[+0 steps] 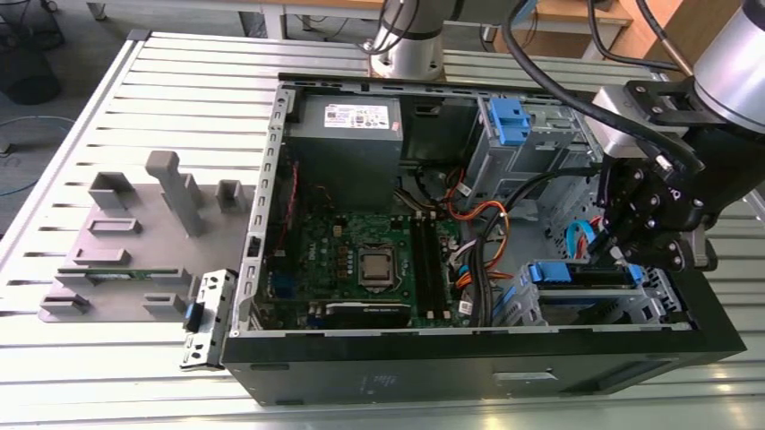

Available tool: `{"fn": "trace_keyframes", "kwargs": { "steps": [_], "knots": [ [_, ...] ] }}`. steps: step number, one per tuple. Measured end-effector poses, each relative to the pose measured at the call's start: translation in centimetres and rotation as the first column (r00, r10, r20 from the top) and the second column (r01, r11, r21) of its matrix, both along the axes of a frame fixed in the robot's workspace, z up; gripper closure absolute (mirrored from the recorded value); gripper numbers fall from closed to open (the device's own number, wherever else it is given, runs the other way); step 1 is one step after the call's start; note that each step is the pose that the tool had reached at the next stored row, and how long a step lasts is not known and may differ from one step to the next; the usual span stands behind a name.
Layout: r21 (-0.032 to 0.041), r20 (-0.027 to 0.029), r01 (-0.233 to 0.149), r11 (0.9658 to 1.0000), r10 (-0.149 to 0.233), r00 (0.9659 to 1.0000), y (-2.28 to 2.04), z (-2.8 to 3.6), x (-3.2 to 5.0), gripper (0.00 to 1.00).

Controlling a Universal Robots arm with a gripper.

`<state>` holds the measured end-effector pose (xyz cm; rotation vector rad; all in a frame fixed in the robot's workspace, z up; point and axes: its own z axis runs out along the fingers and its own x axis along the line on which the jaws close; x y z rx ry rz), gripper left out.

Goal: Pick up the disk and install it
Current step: 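Insert the first disk wire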

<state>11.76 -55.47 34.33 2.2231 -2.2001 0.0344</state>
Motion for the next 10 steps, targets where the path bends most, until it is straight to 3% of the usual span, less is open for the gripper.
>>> {"fn": "trace_keyframes", "kwargs": {
  "steps": [10],
  "knots": [
    [-0.0002, 0.0019, 0.000, 1.0000, 0.000, 1.0000, 0.00, -0.30, -0.19, 0.84]
  ]
}}
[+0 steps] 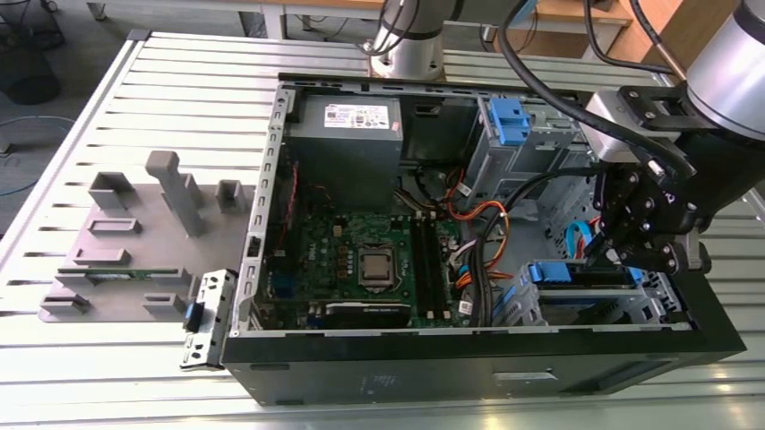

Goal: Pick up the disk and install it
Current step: 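Insert the first disk wire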

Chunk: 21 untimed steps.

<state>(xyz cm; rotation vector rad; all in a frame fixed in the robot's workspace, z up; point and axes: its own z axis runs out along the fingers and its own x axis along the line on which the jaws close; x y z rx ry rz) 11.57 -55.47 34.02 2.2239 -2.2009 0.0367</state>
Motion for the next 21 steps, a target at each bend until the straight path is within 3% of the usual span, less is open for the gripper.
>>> {"fn": "trace_keyframes", "kwargs": {
  "steps": [21],
  "knots": [
    [0.0003, 0.0001, 0.000, 1.0000, 0.000, 1.0000, 0.00, -0.59, -0.01, 0.84]
  ]
}}
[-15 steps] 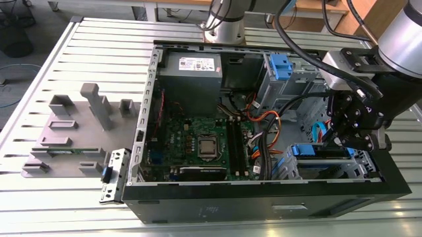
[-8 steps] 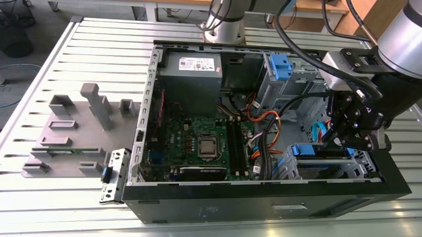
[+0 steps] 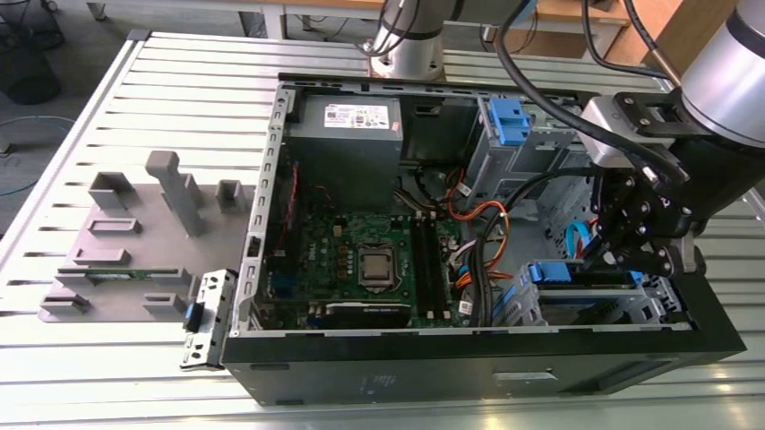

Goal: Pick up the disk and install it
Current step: 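Insert the first disk wire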

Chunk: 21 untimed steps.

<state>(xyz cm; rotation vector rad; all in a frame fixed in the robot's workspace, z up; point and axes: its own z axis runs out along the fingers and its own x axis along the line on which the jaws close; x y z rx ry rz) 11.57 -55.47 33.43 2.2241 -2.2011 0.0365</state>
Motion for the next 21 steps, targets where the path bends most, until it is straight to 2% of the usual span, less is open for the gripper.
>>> {"fn": "trace_keyframes", "kwargs": {
  "steps": [15, 17, 18, 21],
  "knots": [
    [0.0000, 0.0001, 0.000, 1.0000, 0.000, 1.0000, 0.00, -0.22, 0.00, 0.84],
    [0.0004, 0.0001, 0.000, 1.0000, 0.000, 1.0000, 0.00, -0.25, 0.00, 0.83],
    [0.0001, 0.0000, 0.000, 1.0000, 0.000, 1.0000, 0.00, -0.24, 0.00, 0.77],
    [-0.0004, 0.0000, 0.000, 1.0000, 0.000, 1.0000, 0.00, -0.22, 0.00, 0.77]
  ]
}}
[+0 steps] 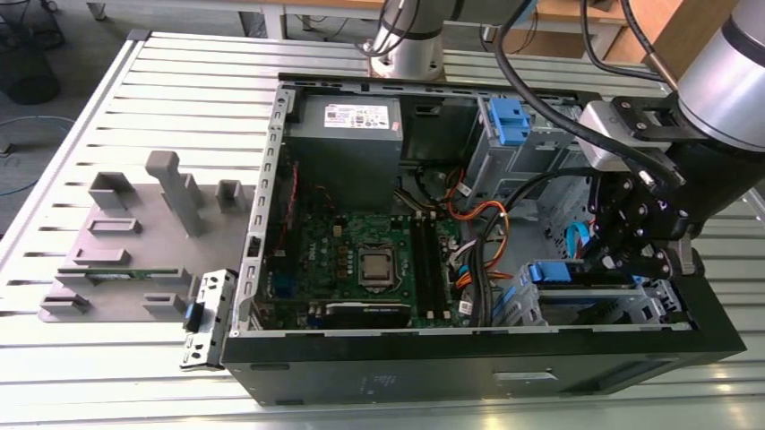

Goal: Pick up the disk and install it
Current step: 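Insert the first disk wire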

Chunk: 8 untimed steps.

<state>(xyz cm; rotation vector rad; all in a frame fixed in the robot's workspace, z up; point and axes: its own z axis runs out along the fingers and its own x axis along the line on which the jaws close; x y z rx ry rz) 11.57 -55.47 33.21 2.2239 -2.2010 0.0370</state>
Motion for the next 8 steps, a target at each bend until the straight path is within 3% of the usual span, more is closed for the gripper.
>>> {"fn": "trace_keyframes", "kwargs": {
  "steps": [8],
  "knots": [
    [0.0002, 0.0000, 0.000, 1.0000, 0.000, 1.0000, 0.00, 0.93, 0.00, 0.77]
  ]
}}
